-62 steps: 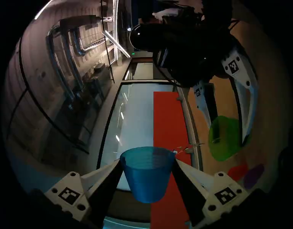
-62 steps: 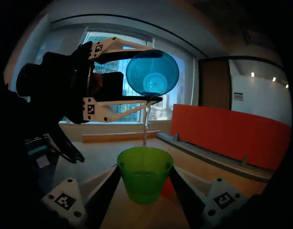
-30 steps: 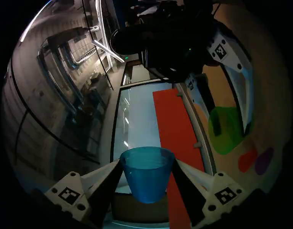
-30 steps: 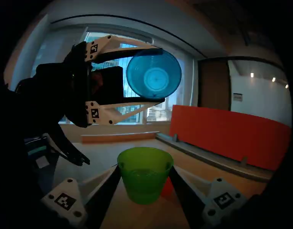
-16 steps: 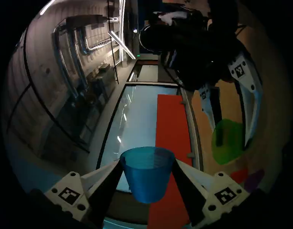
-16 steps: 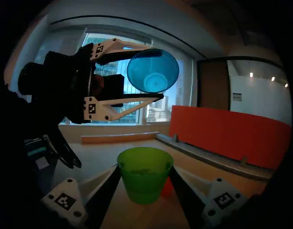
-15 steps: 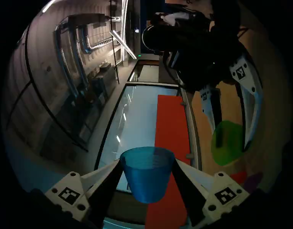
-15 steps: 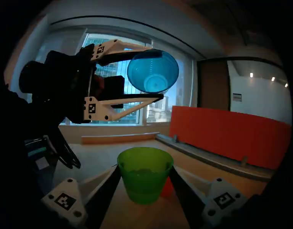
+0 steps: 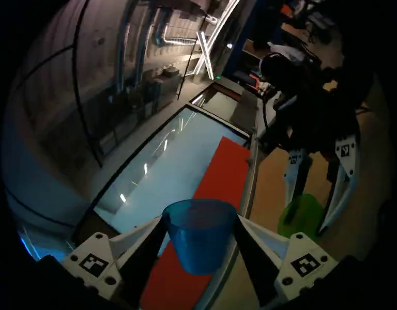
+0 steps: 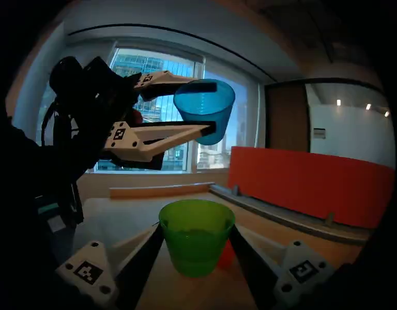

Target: Pour water

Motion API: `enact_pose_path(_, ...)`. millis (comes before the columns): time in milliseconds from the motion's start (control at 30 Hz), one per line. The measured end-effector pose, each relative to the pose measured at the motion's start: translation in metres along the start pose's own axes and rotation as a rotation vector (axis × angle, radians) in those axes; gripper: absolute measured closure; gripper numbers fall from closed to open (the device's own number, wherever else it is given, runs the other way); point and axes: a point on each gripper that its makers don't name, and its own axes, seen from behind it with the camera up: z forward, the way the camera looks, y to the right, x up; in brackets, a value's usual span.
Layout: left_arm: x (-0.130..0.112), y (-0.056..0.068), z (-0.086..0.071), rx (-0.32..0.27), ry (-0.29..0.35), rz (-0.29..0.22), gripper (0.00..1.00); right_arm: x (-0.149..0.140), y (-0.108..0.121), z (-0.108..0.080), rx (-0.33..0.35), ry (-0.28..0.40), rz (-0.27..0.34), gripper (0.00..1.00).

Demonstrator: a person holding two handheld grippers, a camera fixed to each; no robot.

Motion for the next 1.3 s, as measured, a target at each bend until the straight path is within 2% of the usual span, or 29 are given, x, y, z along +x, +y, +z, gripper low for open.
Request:
enact_pose_path(200, -0.004, -0.008, -0.002, 0.013, -0.003, -0.190, 0.14, 0.002, 0.003, -0.004, -0.009, 0.007, 0.007, 0.11)
enact_pose_path(567, -0.010, -0.015, 0.000, -0.010, 0.014, -0.535, 0.14, 0.006, 0.008, -0.008, -0.023, 0.025, 0.015, 0.11)
enact_pose_path(867, -0.020, -0.019, 0.006, -0.036, 0.019, -0.770, 0.14, 0.014, 0.008, -0.012, -0.026, 0.039, 0.020, 0.11)
enact_pose_path(1100, -0.031, -0.019, 0.009, -0.045, 0.014, -0.894, 0.14, 0.017, 0.010, -0.014, -0.031, 0.040, 0.020, 0.11)
enact_pose_path(1300, -0.043, -0.014, 0.006, -0.038, -0.007, -0.925, 0.14, 0.016, 0.011, -0.015, -0.038, 0.037, 0.025, 0.11)
